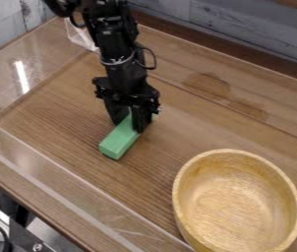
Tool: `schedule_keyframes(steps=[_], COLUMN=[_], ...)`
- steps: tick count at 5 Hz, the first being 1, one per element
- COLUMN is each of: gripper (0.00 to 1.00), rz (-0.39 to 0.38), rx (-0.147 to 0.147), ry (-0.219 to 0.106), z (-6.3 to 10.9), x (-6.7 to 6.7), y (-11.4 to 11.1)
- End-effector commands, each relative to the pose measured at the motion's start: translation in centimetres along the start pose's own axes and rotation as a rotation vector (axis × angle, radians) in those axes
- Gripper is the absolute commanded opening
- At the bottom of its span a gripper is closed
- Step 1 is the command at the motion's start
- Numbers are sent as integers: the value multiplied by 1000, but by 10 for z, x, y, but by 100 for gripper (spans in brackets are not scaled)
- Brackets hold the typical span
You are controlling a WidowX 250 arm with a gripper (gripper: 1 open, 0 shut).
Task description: Remove the green block from inside the brown bowl and put it on the table
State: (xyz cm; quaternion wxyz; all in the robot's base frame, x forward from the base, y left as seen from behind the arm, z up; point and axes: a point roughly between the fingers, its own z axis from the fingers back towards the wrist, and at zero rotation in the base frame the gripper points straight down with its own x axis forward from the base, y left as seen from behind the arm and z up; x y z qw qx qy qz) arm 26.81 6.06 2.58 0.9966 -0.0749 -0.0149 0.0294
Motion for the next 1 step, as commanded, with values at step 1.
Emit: schedule_keyframes(steps=[1], gripper=[0], rz=[-1], rx=[7], ry=[-44], z=[12], x=[11], y=[4])
